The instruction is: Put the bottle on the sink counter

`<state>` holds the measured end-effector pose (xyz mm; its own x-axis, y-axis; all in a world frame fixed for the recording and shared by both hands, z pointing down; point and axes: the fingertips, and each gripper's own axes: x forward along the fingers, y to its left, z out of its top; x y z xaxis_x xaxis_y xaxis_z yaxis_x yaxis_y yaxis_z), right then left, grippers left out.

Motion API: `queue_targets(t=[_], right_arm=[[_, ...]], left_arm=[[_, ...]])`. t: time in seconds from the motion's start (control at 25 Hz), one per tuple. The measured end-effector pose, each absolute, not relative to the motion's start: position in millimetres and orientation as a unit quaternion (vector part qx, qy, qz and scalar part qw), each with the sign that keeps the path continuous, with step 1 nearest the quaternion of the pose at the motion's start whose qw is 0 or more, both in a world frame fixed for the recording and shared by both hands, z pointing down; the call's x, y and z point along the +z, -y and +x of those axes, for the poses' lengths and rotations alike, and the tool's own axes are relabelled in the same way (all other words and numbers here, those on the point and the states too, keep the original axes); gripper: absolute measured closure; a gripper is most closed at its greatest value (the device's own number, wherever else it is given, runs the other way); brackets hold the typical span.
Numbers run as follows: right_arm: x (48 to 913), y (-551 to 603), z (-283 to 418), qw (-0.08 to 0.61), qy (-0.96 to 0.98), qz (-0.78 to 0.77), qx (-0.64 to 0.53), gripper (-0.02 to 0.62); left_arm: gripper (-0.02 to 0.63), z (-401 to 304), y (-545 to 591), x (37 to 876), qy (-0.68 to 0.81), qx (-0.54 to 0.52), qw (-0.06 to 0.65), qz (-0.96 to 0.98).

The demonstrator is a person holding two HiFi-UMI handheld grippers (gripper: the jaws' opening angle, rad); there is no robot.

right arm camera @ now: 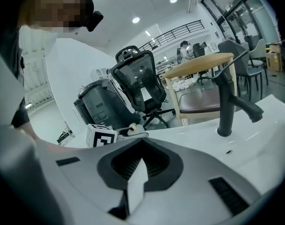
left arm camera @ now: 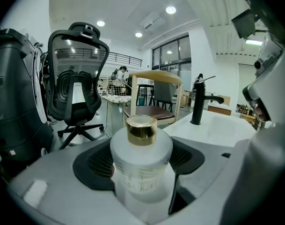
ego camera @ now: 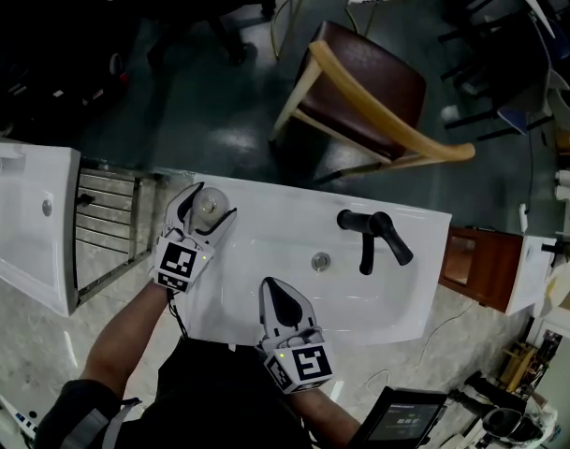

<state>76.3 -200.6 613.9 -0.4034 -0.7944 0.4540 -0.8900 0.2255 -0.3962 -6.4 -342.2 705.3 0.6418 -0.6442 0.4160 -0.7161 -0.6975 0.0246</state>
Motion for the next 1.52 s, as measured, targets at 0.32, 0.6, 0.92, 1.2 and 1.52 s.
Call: queue_targets(t=[0.32, 0.6, 0.92, 1.2, 1.52], right_arm=[[609.4, 197.2, 77.0, 0.072, 0.779, 0.543, 0.305, 0.6], [604.9, 190.1, 74.1, 0.07, 0.781, 0.544, 0.299, 0.6], [591.6, 178.9, 69.4, 0.063, 0.786, 0.544, 0.287, 0.6], [575.9, 165.0, 68.2, 0.058, 0.792, 0.544, 0.273, 0.6], [557.4, 158.3, 65.6, 0.047, 0.804, 0.537, 0.251, 0.6]], left_arm=[[0.268, -4.9, 341.2, 708.3, 0.376, 0.199, 0.088, 0.901], [0.265, -10.4, 334.3, 708.4, 0.381, 0.197, 0.106, 0.897], [0.264, -29.4, 309.0, 696.1, 0.397, 0.198, 0.113, 0.889], [0.264, -47.3, 273.2, 653.9, 0.419, 0.161, 0.126, 0.885], [0.265, -60.0, 231.9, 605.7, 0.413, 0.121, 0.148, 0.89]])
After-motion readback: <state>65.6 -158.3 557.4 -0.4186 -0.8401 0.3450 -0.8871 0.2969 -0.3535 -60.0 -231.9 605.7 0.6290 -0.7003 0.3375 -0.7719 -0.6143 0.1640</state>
